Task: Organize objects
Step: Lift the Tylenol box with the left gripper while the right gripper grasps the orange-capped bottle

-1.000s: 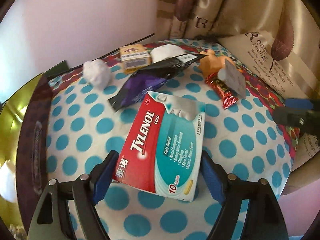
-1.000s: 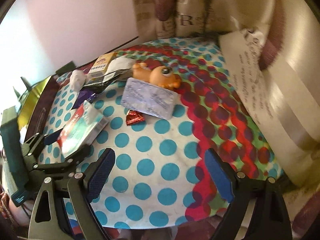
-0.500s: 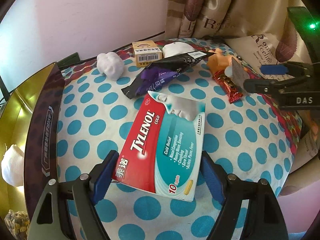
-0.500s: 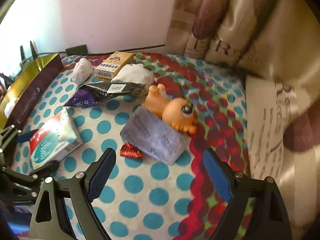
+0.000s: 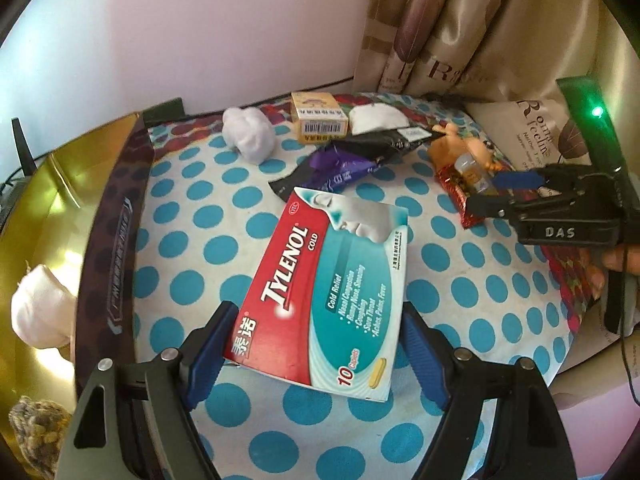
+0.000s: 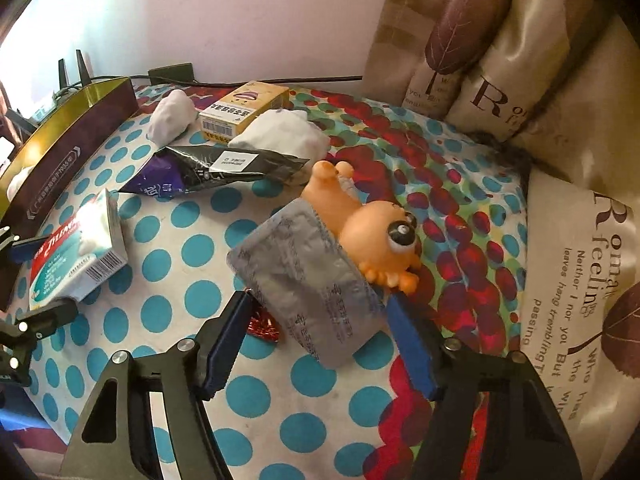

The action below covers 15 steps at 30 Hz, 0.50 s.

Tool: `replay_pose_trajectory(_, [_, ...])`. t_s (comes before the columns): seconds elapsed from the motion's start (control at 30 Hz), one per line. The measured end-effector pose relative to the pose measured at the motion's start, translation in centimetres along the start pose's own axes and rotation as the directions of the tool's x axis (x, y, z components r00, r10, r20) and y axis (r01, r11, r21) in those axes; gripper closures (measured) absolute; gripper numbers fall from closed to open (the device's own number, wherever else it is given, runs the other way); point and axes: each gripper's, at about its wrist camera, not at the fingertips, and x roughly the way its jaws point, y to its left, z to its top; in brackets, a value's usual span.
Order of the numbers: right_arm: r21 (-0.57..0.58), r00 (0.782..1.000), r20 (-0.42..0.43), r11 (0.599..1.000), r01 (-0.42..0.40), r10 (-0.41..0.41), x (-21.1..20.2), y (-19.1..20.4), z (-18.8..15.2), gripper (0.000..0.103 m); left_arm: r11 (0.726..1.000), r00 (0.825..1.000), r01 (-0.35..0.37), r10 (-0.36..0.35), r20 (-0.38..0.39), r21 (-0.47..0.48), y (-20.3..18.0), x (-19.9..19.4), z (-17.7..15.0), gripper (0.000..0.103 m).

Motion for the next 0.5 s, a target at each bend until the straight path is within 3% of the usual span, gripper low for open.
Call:
replay_pose_trajectory(0.1, [0.015, 1.0, 0.005, 1.0, -0.02, 0.02, 0.0, 0.3, -0.1, 0.049, 1.0, 0.999, -0.007, 0.008, 0.032, -0.01, 0.4, -1.0, 0.5, 0.021])
replay_pose_trajectory(0.37, [0.042, 0.999, 0.005, 0.999, -0.033, 0.033, 0.1, 0.8, -0.3, 0.051, 0.997, 0.993, -0.042, 0.049, 0.109, -0.059, 2.7, -3.7, 2.5, 0.021])
replay_pose_trajectory(0.5, [0.07, 0.999, 0.004, 0.997, -0.045, 0.044, 0.0, 0.5, -0.3, 0.059, 0.995, 0.989, -0.058, 0.069, 0.13, -0.083, 3.9, -4.6, 2.9, 0.021])
